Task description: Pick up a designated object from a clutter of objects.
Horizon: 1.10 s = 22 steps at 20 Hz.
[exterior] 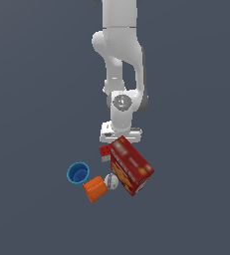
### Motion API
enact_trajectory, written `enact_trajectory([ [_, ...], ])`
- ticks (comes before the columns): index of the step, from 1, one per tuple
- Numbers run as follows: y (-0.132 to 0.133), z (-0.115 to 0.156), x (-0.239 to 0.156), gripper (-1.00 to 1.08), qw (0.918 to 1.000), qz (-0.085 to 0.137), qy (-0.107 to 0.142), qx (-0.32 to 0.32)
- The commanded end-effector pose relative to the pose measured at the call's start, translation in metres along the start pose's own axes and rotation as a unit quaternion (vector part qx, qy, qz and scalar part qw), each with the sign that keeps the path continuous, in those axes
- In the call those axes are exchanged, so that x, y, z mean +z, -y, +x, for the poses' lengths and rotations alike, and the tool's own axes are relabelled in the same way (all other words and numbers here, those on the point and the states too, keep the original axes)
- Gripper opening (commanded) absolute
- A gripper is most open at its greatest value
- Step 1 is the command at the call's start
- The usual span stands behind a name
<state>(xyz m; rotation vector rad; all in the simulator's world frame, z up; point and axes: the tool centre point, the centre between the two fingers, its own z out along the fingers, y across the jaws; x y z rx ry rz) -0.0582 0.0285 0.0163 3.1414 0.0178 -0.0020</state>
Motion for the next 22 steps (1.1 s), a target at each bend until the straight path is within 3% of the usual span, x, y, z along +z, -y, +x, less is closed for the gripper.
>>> enact_trajectory([
  [1,0.000,0.000,0.005,1.00,1.0000,0.000,-0.001,0.000],
  [3,0.000,0.000,0.006,1.00,1.0000,0.000,-0.001,0.000],
  [4,0.000,0.000,0.006,-1.00,1.0000,0.000,-0.001,0.000],
  [22,-0.001,0.003,-0.011,-1.00,1.0000,0.000,-0.001,0.000],
])
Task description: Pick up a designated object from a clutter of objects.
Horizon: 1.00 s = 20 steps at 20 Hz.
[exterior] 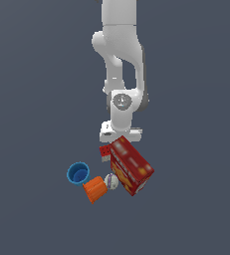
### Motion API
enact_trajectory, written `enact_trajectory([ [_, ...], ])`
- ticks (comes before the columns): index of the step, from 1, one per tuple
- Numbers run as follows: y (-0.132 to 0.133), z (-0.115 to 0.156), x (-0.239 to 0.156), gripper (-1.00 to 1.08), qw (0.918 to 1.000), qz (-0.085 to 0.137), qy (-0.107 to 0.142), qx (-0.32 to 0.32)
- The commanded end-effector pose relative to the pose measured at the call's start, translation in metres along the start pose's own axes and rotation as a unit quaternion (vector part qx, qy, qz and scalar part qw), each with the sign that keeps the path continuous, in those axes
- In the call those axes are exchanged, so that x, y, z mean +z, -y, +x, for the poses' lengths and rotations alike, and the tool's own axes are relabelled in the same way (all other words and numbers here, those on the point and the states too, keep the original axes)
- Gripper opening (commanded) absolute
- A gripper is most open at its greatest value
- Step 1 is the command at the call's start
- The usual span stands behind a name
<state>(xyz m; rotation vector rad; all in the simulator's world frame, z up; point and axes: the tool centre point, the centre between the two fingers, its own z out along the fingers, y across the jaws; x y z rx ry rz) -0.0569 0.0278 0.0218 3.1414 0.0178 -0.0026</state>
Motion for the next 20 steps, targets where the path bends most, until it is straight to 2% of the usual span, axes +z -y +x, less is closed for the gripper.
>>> enact_trajectory([
  [1,-0.001,0.002,-0.009,-1.00,1.0000,0.000,-0.001,0.000],
  [9,-0.005,0.010,-0.061,-1.00,1.0000,0.000,-0.001,0.000],
  [20,-0.012,0.028,-0.165,-1.00,1.0000,0.000,-0.001,0.000],
])
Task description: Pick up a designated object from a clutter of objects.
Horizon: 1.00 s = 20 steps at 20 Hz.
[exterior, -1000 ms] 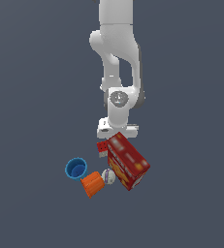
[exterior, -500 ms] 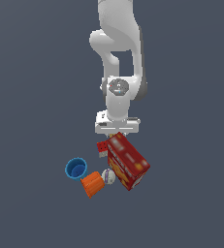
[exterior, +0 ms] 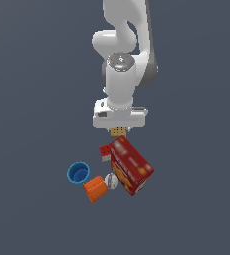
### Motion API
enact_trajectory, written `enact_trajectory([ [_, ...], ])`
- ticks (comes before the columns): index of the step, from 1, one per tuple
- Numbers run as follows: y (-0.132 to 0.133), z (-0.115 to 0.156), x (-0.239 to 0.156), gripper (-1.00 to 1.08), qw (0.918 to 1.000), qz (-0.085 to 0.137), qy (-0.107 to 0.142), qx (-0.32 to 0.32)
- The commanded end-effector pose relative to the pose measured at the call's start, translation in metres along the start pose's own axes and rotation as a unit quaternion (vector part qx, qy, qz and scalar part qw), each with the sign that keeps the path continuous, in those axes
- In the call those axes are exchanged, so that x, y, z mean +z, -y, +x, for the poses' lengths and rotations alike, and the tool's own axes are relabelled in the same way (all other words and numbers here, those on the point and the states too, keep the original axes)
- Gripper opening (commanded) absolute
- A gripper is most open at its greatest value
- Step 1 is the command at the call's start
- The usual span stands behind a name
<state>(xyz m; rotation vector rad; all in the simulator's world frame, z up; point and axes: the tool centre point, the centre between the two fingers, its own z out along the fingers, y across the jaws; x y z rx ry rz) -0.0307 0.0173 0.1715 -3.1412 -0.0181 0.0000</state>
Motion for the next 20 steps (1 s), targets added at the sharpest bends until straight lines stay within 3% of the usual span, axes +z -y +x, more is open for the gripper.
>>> enact_trajectory([
  [1,-0.002,0.004,-0.025,-1.00,1.0000,0.000,0.000,0.000],
  [20,-0.015,0.040,-0.207,-1.00,1.0000,0.000,0.000,0.000],
])
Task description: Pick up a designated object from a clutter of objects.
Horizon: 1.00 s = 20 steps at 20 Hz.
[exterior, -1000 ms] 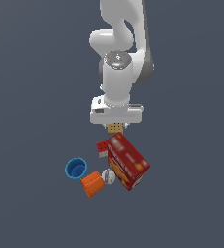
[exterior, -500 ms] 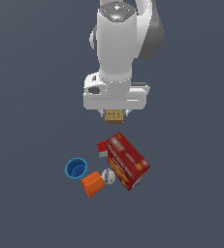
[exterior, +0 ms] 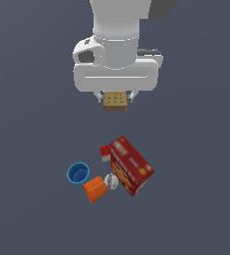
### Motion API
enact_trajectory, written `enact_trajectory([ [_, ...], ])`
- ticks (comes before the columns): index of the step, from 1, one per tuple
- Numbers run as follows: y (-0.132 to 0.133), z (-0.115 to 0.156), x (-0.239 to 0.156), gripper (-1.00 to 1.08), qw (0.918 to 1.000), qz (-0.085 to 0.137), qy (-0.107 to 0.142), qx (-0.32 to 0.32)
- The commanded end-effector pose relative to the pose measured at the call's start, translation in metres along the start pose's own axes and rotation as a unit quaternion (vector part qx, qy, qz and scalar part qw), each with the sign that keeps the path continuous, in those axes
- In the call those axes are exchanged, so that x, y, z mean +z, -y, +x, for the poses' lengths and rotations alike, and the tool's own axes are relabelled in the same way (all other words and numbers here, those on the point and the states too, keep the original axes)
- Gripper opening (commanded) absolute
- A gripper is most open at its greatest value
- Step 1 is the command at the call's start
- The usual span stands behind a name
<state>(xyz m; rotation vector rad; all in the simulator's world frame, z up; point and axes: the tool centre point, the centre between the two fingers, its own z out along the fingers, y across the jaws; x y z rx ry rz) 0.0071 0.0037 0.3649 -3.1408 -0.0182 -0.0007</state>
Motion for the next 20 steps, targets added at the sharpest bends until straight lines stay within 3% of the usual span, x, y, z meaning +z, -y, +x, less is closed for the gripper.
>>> enact_trajectory([
  [1,-0.002,0.004,-0.022,-1.00,1.0000,0.000,0.000,0.000],
  [10,-0.005,0.017,-0.070,-1.00,1.0000,0.000,0.000,0.000],
  [20,-0.006,0.022,-0.084,-1.00,1.0000,0.000,0.000,0.000],
])
